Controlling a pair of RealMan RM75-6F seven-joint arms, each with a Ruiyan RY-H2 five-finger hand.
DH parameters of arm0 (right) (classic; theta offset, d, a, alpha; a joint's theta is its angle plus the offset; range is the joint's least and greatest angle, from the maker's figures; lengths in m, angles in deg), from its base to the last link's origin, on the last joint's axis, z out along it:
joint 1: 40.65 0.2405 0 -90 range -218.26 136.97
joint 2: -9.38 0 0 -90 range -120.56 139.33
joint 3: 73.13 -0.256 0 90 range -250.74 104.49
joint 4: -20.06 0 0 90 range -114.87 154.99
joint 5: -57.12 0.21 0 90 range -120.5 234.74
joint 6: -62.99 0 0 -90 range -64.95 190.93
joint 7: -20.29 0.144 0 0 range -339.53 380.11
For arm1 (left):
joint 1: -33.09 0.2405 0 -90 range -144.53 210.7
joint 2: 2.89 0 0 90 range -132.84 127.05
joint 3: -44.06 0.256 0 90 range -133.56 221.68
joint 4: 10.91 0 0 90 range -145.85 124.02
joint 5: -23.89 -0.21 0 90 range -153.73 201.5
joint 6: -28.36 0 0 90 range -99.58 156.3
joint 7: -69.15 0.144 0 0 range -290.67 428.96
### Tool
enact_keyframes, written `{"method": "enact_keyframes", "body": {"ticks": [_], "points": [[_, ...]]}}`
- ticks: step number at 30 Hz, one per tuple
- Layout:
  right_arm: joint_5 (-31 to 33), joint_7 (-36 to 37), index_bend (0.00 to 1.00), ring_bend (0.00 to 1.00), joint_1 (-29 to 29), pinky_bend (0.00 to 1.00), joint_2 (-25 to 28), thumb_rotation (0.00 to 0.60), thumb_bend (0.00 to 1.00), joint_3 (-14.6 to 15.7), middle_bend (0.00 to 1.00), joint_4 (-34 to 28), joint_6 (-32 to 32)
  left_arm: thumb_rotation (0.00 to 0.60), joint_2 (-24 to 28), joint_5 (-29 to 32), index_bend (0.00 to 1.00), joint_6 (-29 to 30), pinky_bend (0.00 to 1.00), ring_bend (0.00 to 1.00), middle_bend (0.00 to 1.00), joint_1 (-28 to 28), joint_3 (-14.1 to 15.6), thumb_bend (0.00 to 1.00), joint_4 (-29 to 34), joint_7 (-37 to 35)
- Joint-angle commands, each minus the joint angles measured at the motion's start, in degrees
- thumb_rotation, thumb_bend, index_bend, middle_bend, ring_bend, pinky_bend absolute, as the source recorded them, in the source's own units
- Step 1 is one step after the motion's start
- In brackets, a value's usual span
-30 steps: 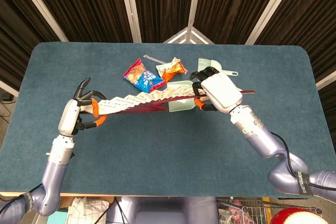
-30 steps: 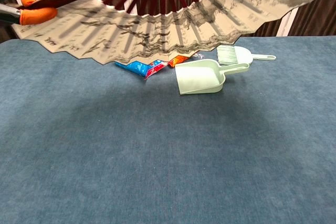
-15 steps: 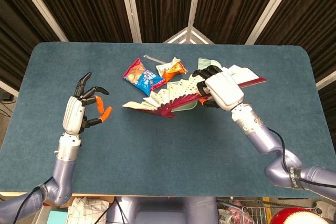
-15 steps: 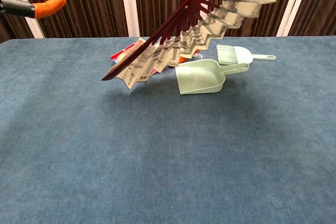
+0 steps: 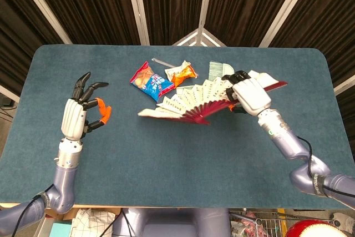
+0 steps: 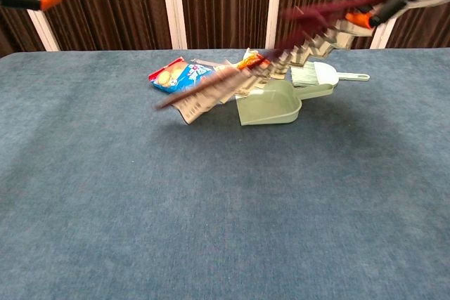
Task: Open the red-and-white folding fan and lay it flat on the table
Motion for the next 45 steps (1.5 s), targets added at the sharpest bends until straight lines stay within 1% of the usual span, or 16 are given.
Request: {"method": "enact_keyframes", "body": {"ticks": [1, 4, 6, 8, 12, 15, 23, 27, 32, 34, 36, 39, 40, 42, 43, 45], "points": [[2.69, -2.09, 0.16, 0.15, -0.63, 0.1, 4.68, 0.6, 0.31, 1.9, 0.14, -2.7, 4.77, 0.6, 4.31, -0.13, 0.2, 0.82, 0.05, 0.0, 0.07, 1.73, 0.52, 0.53, 4.22, -1.53], [3.16, -3.54, 0.09, 0.15, -1.3, 0.1, 7.35, 0.6, 0.29, 2.67, 0.12, -4.73, 5.64, 0.6, 7.9, -0.52, 0.17, 2.24, 0.05, 0.0, 0.04, 3.24, 0.58, 0.53, 7.75, -2.82], [3.26, -4.12, 0.03, 0.14, -1.53, 0.09, 8.43, 0.6, 0.26, 3.07, 0.11, -5.46, 6.12, 0.6, 9.23, -0.46, 0.17, 2.85, 0.05, 0.0, 0.03, 3.89, 0.47, 0.53, 9.1, -3.05], [3.47, -5.8, 0.0, 0.14, -1.84, 0.09, 10.54, 0.6, 0.25, 4.04, 0.1, -6.64, 7.38, 0.6, 11.69, -0.58, 0.16, 3.48, 0.05, 0.0, 0.01, 4.98, 0.69, 0.53, 11.51, -3.11], [4.94, -9.42, 0.0, 0.14, -2.3, 0.09, 13.18, 0.6, 0.24, 5.44, 0.09, -8.28, 9.28, 0.6, 15.05, -0.51, 0.16, 3.88, 0.05, 0.0, 0.0, 6.68, 1.52, 0.53, 14.65, -2.85], [6.02, -12.2, 0.0, 0.14, -3.03, 0.09, 14.3, 0.6, 0.23, 6.38, 0.09, -9.2, 9.53, 0.6, 17.42, -0.85, 0.15, 4.38, 0.03, 0.0, 0.0, 8.32, 2.82, 0.53, 16.39, -2.26], [9.08, -14.95, 0.0, 0.16, -4.8, 0.09, 14.87, 0.6, 0.23, 8.02, 0.09, -9.68, 10.61, 0.6, 20.45, -2.29, 0.14, 5.95, 0.03, 0.0, 0.0, 11.79, 6.27, 0.53, 19.24, -1.07], [10.83, -19.65, 0.0, 0.16, -4.48, 0.09, 15.29, 0.6, 0.23, 9.13, 0.09, -9.61, 11.63, 0.6, 21.32, -1.7, 0.14, 6.1, 0.02, 0.0, 0.0, 13.03, 7.12, 0.53, 20.01, -0.54], [13.9, -27.68, 0.0, 0.16, -3.88, 0.09, 16.04, 0.6, 0.24, 9.86, 0.09, -11.24, 10.19, 0.6, 21.88, -0.78, 0.14, 5.32, 0.0, 0.0, 0.0, 13.39, 7.26, 0.53, 20.28, -0.53], [15.63, -30.12, 0.0, 0.16, -4.1, 0.09, 16.72, 0.6, 0.24, 9.7, 0.09, -12.79, 8.3, 0.6, 22.2, -0.78, 0.14, 5.69, 0.0, 0.0, 0.0, 13.93, 7.48, 0.53, 19.44, 1.11], [16.79, -31.0, 0.0, 0.17, -5.18, 0.09, 17.32, 0.6, 0.23, 9.13, 0.09, -14.97, 4.92, 0.6, 22.95, -0.16, 0.16, 5.79, 0.0, 0.0, 0.02, 15.16, 8.34, 0.53, 18.37, 4.63], [16.47, -26.0, 0.03, 0.18, -9.51, 0.09, 17.56, 0.6, 0.23, 6.81, 0.09, -19.95, -4.13, 0.6, 24.89, 2.97, 0.17, 4.73, 0.0, 0.0, 0.02, 17.98, 10.41, 0.53, 18.43, 13.52], [15.16, -22.89, 0.05, 0.19, -11.59, 0.09, 17.26, 0.6, 0.23, 6.09, 0.09, -21.84, -7.79, 0.6, 25.55, 4.59, 0.17, 4.32, 0.0, 0.0, 0.01, 18.92, 10.91, 0.53, 19.03, 17.54], [10.71, -17.87, 0.06, 0.19, -15.79, 0.09, 16.41, 0.6, 0.23, 6.09, 0.09, -24.27, -14.45, 0.6, 26.46, 7.82, 0.17, 4.15, 0.0, 0.0, 0.01, 20.68, 11.51, 0.53, 21.01, 24.49], [8.17, -16.25, 0.07, 0.19, -18.05, 0.09, 15.81, 0.6, 0.23, 6.63, 0.09, -24.88, -17.97, 0.6, 26.78, 9.24, 0.17, 4.23, 0.0, 0.0, 0.01, 21.43, 11.65, 0.53, 22.25, 26.66], [3.71, -14.88, 0.11, 0.19, -21.96, 0.09, 14.29, 0.6, 0.24, 8.08, 0.09, -24.88, -23.98, 0.6, 27.49, 11.78, 0.17, 4.37, 0.0, 0.0, 0.02, 22.73, 11.77, 0.53, 24.4, 28.75]]}}
